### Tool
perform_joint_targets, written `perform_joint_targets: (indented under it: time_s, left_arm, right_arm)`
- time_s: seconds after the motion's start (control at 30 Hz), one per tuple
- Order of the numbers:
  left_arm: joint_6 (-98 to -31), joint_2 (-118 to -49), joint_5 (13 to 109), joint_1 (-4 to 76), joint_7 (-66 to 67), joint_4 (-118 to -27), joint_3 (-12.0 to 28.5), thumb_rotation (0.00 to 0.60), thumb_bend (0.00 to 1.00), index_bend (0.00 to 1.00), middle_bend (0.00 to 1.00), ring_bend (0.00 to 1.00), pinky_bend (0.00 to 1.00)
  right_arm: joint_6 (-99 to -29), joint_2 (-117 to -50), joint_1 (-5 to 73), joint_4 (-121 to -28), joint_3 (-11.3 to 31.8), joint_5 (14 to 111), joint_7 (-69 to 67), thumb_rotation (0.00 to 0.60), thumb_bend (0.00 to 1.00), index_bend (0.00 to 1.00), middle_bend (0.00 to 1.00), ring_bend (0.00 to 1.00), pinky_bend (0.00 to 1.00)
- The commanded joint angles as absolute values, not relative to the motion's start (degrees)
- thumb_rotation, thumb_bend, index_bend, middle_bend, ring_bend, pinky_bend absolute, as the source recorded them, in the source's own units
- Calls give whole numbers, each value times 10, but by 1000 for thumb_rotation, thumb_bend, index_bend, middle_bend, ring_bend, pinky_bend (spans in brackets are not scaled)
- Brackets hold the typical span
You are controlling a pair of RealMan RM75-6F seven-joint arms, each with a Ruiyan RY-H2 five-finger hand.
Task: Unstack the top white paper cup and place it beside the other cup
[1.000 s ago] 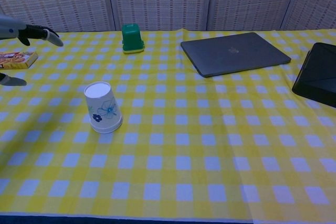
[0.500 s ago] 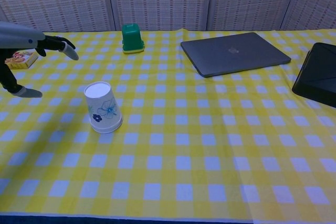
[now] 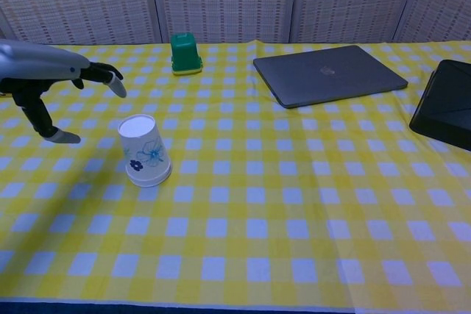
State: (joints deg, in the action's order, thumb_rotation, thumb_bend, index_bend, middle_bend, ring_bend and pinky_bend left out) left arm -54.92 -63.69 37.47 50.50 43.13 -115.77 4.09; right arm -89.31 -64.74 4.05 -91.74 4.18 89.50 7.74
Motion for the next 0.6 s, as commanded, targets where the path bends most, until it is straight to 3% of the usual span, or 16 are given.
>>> perform_joint_targets:
  time_s: [0.03, 0.6]
  left_arm:
    - [-550, -644, 358, 519, 439, -1154, 37, 600, 321, 168, 0, 0, 184]
    - [-579, -697, 287, 588, 479, -1149, 27, 600, 321, 199, 0, 0, 183]
  right_arm:
    - [-894, -647, 40, -918, 42, 895, 77, 600, 223, 61, 0, 0, 0]
    - [-894, -640, 38, -917, 36, 906, 69, 600, 223, 61, 0, 0, 0]
